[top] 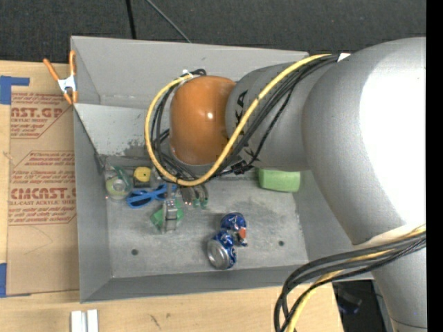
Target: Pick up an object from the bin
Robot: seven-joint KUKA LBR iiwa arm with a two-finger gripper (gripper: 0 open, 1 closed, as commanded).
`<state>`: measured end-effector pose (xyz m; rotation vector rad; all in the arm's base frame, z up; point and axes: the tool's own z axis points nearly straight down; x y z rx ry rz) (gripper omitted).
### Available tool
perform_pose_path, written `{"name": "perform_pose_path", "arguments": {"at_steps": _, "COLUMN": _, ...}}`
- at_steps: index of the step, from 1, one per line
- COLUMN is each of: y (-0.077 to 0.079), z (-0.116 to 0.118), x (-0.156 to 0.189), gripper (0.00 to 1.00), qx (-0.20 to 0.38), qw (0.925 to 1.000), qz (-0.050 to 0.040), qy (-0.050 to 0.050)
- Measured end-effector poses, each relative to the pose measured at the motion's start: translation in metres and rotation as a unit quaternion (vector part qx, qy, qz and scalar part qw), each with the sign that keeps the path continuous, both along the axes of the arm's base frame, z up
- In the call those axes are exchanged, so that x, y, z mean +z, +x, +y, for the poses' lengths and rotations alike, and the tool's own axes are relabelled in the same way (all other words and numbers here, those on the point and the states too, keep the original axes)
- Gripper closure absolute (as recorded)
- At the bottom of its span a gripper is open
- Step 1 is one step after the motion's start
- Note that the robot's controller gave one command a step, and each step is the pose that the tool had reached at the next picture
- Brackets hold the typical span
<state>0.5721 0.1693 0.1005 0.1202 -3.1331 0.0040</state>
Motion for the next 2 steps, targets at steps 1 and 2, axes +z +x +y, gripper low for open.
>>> {"name": "perform_pose_path", "arguments": {"at_steps": 1, "y": 0.0078, "z": -0.0062, "x": -0.0313, "gripper": 0.00, "qx": -0.053, "qw": 0.9986, "qz": -0.0040, "qy": 0.002}}
{"name": "perform_pose_path", "arguments": {"at_steps": 2, "y": 0.0083, "z": -0.0063, "x": -0.0301, "gripper": 1.00, "qx": -0.053, "qw": 0.9986, "qz": -0.0045, "qy": 0.002}}
